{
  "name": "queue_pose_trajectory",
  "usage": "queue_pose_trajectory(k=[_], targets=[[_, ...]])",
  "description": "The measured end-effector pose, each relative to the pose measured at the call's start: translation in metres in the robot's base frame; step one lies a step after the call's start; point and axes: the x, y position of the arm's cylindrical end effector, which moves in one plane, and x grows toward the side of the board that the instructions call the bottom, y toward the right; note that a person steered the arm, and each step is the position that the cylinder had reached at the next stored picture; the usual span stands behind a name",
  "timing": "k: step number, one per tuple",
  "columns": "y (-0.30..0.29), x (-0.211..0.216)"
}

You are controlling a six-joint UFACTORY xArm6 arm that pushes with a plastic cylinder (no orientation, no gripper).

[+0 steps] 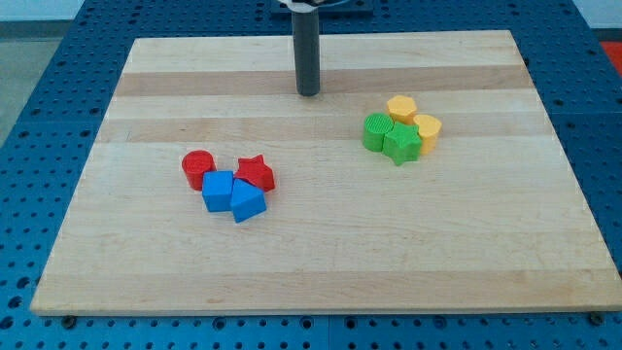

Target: Move your arm towards blue triangle

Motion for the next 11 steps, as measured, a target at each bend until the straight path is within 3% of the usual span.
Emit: queue_pose_trajectory(k=[4,6,8,11], targets=[[-0.043,0.074],[-0.014,0.097],[-0.014,0.153],[-0.032,0.190]])
